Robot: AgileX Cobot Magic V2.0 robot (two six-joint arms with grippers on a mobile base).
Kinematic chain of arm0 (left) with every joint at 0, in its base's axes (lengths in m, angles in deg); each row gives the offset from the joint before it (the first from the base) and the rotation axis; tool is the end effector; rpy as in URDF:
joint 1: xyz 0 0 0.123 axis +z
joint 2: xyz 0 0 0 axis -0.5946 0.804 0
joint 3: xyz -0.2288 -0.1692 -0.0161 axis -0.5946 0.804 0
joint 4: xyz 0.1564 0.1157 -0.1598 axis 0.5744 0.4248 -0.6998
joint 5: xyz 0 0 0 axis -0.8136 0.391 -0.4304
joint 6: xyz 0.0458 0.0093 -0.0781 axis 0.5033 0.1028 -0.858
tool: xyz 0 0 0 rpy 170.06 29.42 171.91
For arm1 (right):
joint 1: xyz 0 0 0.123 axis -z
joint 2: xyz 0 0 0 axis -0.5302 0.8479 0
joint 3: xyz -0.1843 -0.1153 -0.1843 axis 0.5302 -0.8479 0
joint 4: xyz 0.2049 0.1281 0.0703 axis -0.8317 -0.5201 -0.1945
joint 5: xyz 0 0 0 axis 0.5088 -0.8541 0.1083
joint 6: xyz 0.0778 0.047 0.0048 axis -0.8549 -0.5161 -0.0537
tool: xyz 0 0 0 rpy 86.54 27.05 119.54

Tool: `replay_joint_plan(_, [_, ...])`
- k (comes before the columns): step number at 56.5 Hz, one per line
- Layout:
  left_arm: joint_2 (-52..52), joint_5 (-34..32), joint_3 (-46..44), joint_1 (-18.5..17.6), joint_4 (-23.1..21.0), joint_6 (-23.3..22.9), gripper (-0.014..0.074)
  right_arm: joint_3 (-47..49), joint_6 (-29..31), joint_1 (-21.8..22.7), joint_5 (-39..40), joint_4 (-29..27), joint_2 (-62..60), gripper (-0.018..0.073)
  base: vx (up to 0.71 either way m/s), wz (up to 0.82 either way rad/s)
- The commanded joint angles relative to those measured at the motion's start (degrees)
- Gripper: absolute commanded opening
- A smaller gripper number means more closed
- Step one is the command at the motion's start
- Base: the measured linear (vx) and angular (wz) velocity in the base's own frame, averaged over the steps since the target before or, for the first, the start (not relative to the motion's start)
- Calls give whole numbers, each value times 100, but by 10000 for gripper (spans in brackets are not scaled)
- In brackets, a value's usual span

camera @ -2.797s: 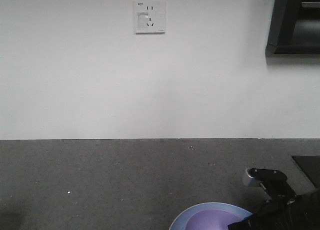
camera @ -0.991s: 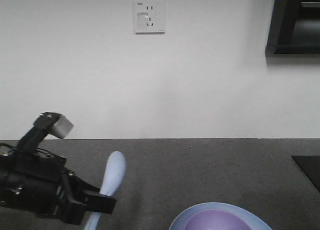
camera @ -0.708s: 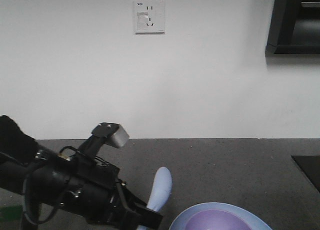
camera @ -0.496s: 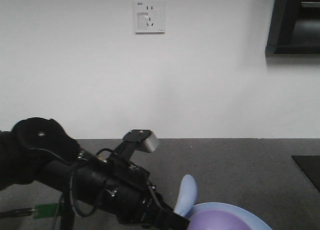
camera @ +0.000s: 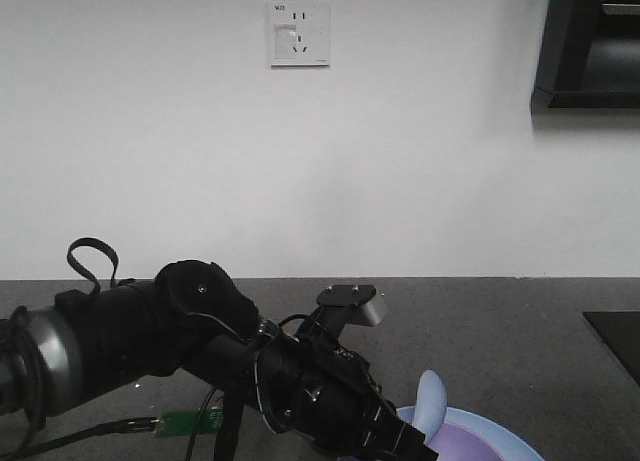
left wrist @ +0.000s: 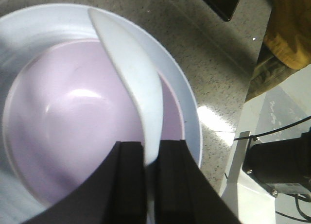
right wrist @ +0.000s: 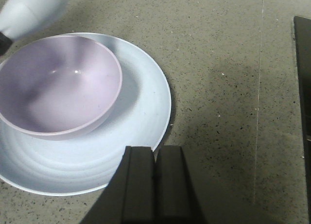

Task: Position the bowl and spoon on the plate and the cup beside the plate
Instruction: 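Lower the white spoon into the lavender bowl and open the left gripper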

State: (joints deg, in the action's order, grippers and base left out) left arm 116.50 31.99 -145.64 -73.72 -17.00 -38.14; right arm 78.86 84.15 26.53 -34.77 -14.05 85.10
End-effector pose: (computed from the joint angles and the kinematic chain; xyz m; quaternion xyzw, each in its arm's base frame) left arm 0.2842 -0.2900 0.2844 0.3599 0.8222 -0.4101 0.1623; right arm 0.1160 0.0195 0.3120 -0.1359 0.8866 0.0262 0.4413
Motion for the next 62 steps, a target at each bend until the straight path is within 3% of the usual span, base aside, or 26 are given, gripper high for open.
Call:
replay_joint_plan(1, [-236, -30, -202, -51, -335, -57, 282, 146, -9, 20, 436, 14, -10, -11, 0, 0])
replay_joint_plan(16, [-230, -31, -202, -142, -338, -57, 479, 146, -9, 20, 436, 14, -10, -11, 0, 0])
replay_joint_plan(42, [-401, -52, -208, -84, -214, -52, 496, 146, -9, 20, 436, 20, -10, -11, 0, 0])
replay_joint_plan(51, [-854, -114, -208, 127, 514, -193, 496, 146, -9, 20, 431, 20, -10, -11, 0, 0])
replay_joint_plan(56, [-1191, -112, -208, 330, 1180, -575, 496, 146, -9, 6, 426, 25, -10, -11, 0, 0])
replay_joint_plan(62, [-1706, -66, -208, 608, 2333, -1150, 496, 146, -9, 7, 413, 24, -10, -11, 0, 0])
